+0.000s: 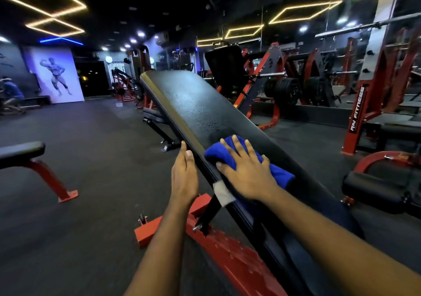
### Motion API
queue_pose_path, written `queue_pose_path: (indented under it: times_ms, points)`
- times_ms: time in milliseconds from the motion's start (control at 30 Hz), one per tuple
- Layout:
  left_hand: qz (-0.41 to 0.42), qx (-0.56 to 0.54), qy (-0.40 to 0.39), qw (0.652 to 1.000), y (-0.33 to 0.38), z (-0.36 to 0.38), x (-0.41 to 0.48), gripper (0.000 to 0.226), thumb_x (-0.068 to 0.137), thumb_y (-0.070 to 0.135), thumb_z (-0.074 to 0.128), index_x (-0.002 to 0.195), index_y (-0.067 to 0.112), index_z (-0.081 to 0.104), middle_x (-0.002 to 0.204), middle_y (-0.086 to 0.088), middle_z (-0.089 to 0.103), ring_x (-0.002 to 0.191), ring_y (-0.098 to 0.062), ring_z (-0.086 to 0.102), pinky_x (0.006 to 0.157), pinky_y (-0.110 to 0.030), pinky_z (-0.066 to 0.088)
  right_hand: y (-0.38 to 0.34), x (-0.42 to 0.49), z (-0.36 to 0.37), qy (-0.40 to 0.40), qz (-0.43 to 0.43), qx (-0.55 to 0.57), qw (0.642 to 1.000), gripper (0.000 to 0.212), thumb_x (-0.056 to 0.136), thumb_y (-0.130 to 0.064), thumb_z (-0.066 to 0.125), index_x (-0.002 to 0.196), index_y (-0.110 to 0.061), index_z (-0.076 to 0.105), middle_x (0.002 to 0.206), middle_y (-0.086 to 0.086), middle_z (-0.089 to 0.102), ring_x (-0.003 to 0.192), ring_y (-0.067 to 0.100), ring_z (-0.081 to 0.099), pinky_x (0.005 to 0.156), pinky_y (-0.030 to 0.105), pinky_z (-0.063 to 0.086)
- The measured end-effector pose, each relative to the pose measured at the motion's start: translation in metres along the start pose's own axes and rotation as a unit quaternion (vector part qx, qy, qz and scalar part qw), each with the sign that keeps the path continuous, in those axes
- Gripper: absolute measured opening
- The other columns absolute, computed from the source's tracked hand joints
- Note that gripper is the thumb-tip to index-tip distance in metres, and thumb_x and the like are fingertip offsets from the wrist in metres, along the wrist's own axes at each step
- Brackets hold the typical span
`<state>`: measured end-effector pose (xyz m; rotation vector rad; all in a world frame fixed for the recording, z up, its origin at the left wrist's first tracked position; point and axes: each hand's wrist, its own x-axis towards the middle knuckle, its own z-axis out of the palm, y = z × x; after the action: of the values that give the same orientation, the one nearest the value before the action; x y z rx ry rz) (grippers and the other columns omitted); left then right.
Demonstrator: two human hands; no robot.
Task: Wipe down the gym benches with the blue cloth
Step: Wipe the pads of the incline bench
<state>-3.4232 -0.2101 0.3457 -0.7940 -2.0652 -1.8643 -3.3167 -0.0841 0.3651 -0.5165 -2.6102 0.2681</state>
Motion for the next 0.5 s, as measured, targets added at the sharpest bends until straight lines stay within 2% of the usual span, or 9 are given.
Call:
queue_pose_path:
  times_ms: [100, 200, 300, 500]
  points:
    - [0.010, 0.012, 0.013, 1.000, -0.001, 0.002, 0.014, 0.048, 0.106, 0.027, 0.032, 0.151, 0.009, 0.031, 0.157, -0.003, 0.032, 0.138, -0.003, 0.028, 0.103, -0.007, 0.017, 0.001, 0.055, -0.005, -0.014, 0.030, 0.026, 0.999, 0.066, 0.095, -0.069, 0.027, 0.153, -0.049, 0.003, 0.164, -0.014, -0.009, 0.152, 0.019, -0.008, 0.115, 0.065, 0.006]
    - [0.006, 0.029, 0.021, 0.999, -0.001, 0.009, 0.029, 0.052, 0.106, 0.031, 0.031, 0.153, 0.009, 0.027, 0.159, -0.005, 0.028, 0.146, -0.014, 0.024, 0.108, -0.015, 0.015, 0.006, 0.090, -0.004, -0.016, 0.060, 0.042, 0.997, 0.066, 0.094, -0.069, 0.026, 0.153, -0.049, 0.003, 0.164, -0.013, -0.008, 0.152, 0.019, -0.007, 0.115, 0.065, 0.005]
    - [-0.023, 0.025, 0.058, 0.998, 0.005, 0.017, 0.054, 0.055, 0.106, 0.035, 0.030, 0.153, 0.008, 0.025, 0.159, -0.009, 0.028, 0.146, -0.020, 0.024, 0.112, -0.022, 0.016, 0.008, 0.086, -0.002, -0.004, 0.062, 0.028, 0.998, 0.065, 0.095, -0.068, 0.025, 0.153, -0.049, 0.003, 0.164, -0.014, -0.008, 0.152, 0.015, -0.007, 0.117, 0.061, 0.003]
    - [-0.130, 0.028, 0.073, 0.988, 0.037, 0.020, 0.110, 0.061, 0.106, 0.041, 0.024, 0.156, 0.010, 0.011, 0.158, -0.016, 0.026, 0.142, -0.031, 0.030, 0.112, -0.035, 0.022, 0.000, 0.044, -0.002, -0.003, 0.071, 0.004, 0.997, 0.066, 0.095, -0.067, 0.027, 0.152, -0.051, -0.001, 0.161, -0.020, -0.014, 0.150, 0.011, -0.012, 0.120, 0.056, 0.001]
